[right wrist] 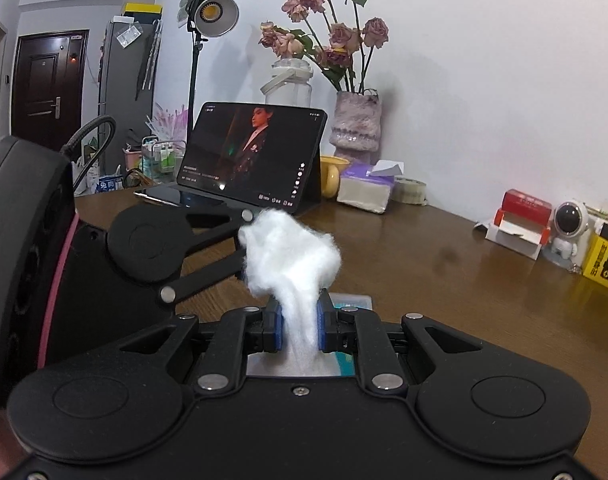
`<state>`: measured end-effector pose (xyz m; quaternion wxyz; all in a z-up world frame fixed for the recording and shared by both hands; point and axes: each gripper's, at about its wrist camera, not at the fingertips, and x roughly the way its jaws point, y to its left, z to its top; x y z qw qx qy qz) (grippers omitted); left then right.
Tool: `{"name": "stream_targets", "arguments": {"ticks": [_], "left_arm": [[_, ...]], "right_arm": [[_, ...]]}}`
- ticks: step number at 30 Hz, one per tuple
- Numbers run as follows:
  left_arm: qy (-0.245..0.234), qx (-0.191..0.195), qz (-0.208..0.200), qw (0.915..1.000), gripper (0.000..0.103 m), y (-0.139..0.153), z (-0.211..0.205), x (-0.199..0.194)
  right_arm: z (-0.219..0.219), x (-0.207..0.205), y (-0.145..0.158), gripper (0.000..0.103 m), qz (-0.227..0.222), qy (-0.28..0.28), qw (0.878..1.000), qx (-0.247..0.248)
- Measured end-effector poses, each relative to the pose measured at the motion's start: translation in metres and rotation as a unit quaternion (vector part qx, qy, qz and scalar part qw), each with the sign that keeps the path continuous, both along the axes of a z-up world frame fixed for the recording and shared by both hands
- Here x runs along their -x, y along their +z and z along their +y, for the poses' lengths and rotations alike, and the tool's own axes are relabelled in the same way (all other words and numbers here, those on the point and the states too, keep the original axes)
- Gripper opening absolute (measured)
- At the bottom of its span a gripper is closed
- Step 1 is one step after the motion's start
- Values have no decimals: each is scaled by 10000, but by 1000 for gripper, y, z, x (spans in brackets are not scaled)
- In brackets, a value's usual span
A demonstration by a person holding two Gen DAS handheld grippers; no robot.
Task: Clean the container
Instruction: 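Wipe the floss box lid with the right tool's wipe while the left tool holds it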
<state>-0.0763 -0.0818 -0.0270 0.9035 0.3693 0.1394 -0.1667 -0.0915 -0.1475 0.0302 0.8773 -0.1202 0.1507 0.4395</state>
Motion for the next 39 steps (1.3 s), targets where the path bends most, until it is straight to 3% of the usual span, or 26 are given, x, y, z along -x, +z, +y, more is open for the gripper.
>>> {"name": "stream_targets", "arguments": {"ticks": [11,15,22,39], "left_arm": [[-8,2,2,10000,81,-2,0,-13],[-8,3,-2,10000,81,2,4,-1],[-74,-2,-14,10000,81,8,5,19],[-179,0,-14,9998,81,6,8,27]], "right_arm": [[-23,6,-10,16,391,77,9988,276],[-32,-1,-12,16,645,44,9979,48],[-57,-29,-21,16,1226,-616,9902,-278],[-15,-61,8,16,923,-118,9947,-430]]}}
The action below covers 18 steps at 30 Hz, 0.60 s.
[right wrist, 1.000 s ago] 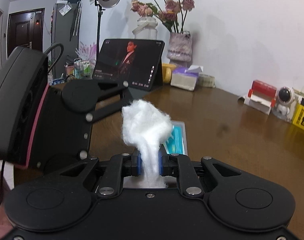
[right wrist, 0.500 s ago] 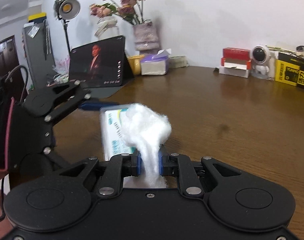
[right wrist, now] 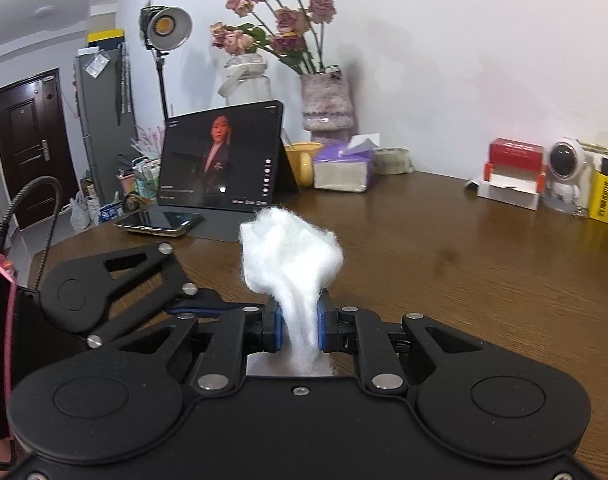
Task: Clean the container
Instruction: 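Wipe the floss box lid with the right tool's wipe while the left tool holds it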
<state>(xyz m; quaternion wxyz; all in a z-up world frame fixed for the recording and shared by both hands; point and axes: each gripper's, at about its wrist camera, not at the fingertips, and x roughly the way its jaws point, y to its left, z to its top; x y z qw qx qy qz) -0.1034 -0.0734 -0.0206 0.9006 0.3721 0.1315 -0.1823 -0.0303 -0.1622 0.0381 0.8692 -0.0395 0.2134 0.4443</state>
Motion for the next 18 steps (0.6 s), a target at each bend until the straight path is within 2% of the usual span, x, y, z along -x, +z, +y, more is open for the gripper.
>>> {"name": "stream_targets", "arguments": {"ticks": [8,18], "left_arm": [[1,-3,-7,10000,81,-3,0,2],[0,-5,-6,10000,81,-7,-1,7]], "right_arm": [[-4,27,-6,16,35,360,9993,-117],[-25,39,-19,17,243,242,9993,-123]]}}
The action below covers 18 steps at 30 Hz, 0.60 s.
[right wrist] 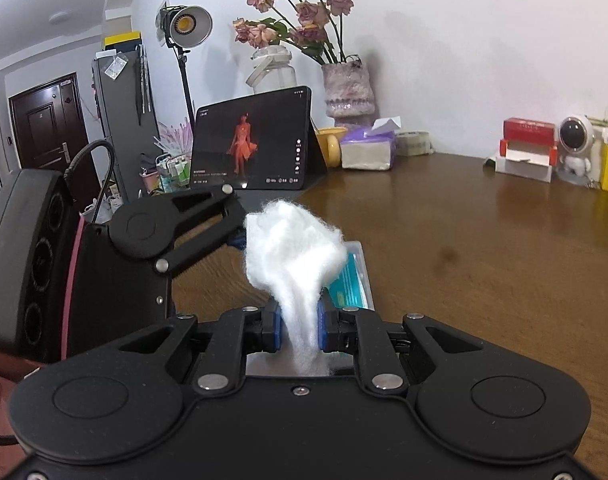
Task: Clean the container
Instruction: 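Wipe the floss box lid with the right tool's wipe while the left tool holds it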
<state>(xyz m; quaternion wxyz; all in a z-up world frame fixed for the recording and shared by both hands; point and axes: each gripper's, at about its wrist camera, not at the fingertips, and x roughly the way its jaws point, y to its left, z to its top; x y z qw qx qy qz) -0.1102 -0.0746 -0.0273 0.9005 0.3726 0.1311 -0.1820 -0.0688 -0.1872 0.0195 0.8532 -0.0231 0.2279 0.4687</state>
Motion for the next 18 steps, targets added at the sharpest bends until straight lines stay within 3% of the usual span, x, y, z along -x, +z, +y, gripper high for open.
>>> {"name": "stream_targets", "arguments": {"ticks": [8,12,18], "left_arm": [[0,3,1,10000,81,-3,1,0],[-1,10,4,10000,81,-2,4,-5],[-2,10,4,10000,81,-2,4,-5]], "right_arm": [[-14,-9,-3,17,417,-334,9983,221],[-14,-19,-1,17,474,-578,9967,318],[11,-32,15,17,327,-414,9984,219]]}}
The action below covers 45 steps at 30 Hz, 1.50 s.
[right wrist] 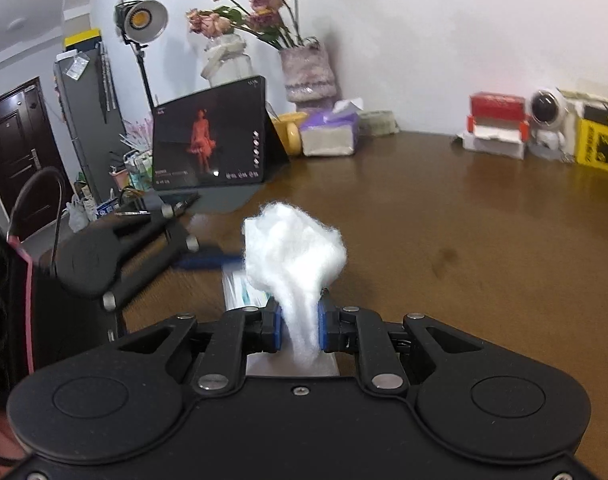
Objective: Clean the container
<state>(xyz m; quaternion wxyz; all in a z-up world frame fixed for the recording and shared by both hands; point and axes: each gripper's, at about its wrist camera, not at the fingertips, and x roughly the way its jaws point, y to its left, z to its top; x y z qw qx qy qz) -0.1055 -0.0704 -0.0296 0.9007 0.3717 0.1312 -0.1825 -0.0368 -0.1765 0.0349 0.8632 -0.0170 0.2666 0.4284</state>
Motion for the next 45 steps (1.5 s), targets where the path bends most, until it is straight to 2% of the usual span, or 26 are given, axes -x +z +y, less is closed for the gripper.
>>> {"name": "stream_targets", "arguments": {"ticks": [5,8,18,24,29,32,42,45], "left_arm": [[31,25,41,10000,81,-1,2,-1],[29,6,18,10000,81,-2,2,-1],[15,-3,-9,10000,81,-5,4,-3],[1,-12,-28,10000,81,-8,2,-3],[6,-4,-7,10000,81,-10,3,-5],[4,-6,-12,10000,81,-12,3,-5],[0,-6,-14,10000,81,-20,6,-7],[-1,-10,-17,10000,81,-22,6,-6]], "right_arm": [[26,-2,16,17,-286,282,9992,21],[26,-1,17,17,-305,312,9990,29],[-8,25,-5,17,96,92,9996,262],[7,31,2,17,-277,261,9990,247],[24,30,9,17,-553,404,9967,439],[21,31,9,17,-539,351,9971,403],[-10,28,-10,17,9,-45,9998,169],[-11,22,-11,17,56,-90,9999,74]]}}
